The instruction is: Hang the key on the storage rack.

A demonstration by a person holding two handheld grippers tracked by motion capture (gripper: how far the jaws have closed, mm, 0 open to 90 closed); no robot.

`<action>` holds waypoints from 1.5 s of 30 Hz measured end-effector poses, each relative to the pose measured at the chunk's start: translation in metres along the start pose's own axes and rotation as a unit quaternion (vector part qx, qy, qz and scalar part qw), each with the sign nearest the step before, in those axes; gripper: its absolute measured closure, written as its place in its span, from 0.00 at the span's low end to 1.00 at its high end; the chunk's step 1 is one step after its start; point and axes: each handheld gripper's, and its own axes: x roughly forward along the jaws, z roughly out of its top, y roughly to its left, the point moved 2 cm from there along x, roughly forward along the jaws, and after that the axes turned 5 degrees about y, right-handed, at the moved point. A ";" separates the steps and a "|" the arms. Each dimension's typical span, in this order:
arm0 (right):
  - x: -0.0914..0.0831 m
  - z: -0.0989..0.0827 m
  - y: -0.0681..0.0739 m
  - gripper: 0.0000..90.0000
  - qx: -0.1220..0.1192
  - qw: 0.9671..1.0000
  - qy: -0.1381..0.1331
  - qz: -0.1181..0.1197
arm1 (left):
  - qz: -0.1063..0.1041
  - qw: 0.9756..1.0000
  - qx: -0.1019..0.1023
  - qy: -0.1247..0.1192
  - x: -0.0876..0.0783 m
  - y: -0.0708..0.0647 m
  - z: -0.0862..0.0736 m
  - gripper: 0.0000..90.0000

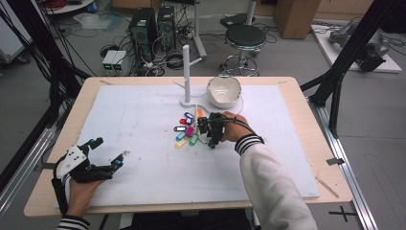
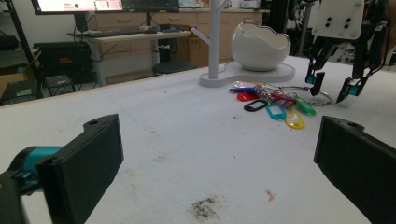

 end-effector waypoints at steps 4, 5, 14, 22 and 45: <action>0.000 0.002 0.001 0.70 0.000 1.000 0.009 0.006 | 0.001 1.000 0.001 0.000 0.000 0.000 0.000 0.02; 0.001 0.002 0.002 0.72 -0.002 1.000 0.009 0.003 | 0.000 1.000 0.001 0.000 0.000 0.000 0.000 0.02; 0.001 0.003 0.001 0.80 -0.012 1.000 0.017 0.004 | 0.000 1.000 0.001 0.000 0.000 0.000 0.000 0.02; 0.001 0.003 0.001 0.87 -0.012 1.000 0.024 0.007 | 0.001 1.000 0.001 0.000 0.000 0.000 0.000 0.02; 0.003 0.005 0.005 0.94 -0.029 0.999 0.034 0.004 | 0.000 1.000 0.001 0.001 0.000 0.000 0.000 0.02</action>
